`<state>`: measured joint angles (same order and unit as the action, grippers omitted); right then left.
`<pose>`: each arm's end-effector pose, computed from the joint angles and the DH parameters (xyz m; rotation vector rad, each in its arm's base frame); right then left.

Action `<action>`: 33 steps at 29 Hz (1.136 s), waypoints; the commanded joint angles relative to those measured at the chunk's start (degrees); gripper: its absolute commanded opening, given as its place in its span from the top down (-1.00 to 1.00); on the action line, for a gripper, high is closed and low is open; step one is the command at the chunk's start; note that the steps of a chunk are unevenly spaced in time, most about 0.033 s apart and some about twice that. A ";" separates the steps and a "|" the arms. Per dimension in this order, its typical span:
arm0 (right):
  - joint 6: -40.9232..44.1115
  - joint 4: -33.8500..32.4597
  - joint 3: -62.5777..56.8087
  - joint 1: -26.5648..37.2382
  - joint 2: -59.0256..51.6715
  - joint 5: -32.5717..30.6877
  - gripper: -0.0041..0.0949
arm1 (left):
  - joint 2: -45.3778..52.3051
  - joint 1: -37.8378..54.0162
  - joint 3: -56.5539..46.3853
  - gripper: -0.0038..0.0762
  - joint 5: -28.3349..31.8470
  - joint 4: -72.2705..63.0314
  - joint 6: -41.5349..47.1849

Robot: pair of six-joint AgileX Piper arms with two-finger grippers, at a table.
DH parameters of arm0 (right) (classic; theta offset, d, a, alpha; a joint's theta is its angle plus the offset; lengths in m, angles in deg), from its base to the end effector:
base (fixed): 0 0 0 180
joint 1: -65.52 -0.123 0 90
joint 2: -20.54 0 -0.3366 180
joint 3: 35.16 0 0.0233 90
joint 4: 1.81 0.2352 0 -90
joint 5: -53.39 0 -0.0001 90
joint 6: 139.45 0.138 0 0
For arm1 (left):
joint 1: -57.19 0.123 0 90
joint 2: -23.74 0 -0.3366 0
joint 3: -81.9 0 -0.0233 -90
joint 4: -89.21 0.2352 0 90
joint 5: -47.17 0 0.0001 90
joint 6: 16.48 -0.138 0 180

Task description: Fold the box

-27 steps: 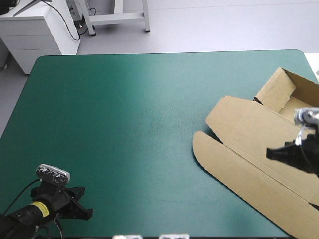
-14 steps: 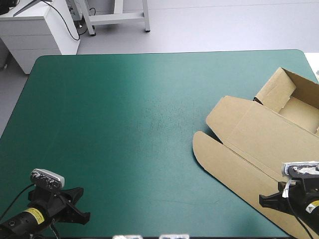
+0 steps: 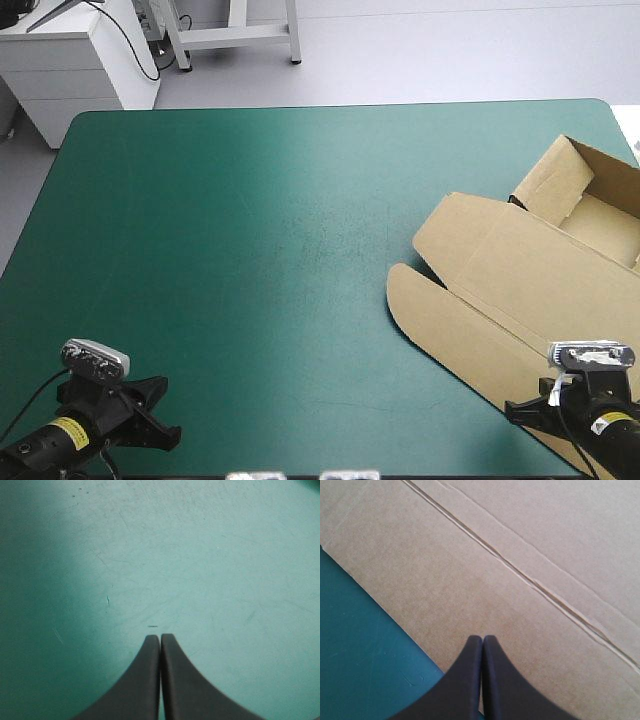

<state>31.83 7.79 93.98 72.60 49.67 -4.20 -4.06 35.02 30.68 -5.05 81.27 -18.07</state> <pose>0.0285 0.0161 0.2503 0.0076 2.3857 0.0815 0.0241 -0.0261 0.2576 0.4349 2.2650 -0.3549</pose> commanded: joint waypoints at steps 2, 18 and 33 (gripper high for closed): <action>-0.83 1.18 1.29 -0.09 0.28 2.48 0.95 | -0.42 -0.13 1.46 0.92 3.06 -1.04 -0.41; -0.82 1.43 1.29 -0.09 0.28 2.30 0.95 | -0.42 -0.13 1.46 0.92 3.06 -1.04 -1.53; -0.82 1.43 1.29 -0.09 0.28 2.30 0.96 | -0.42 -0.13 1.46 0.92 3.06 -1.04 -1.53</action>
<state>31.53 8.65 93.98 72.60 49.67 -4.36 -4.06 35.02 30.68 -5.05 81.23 -19.58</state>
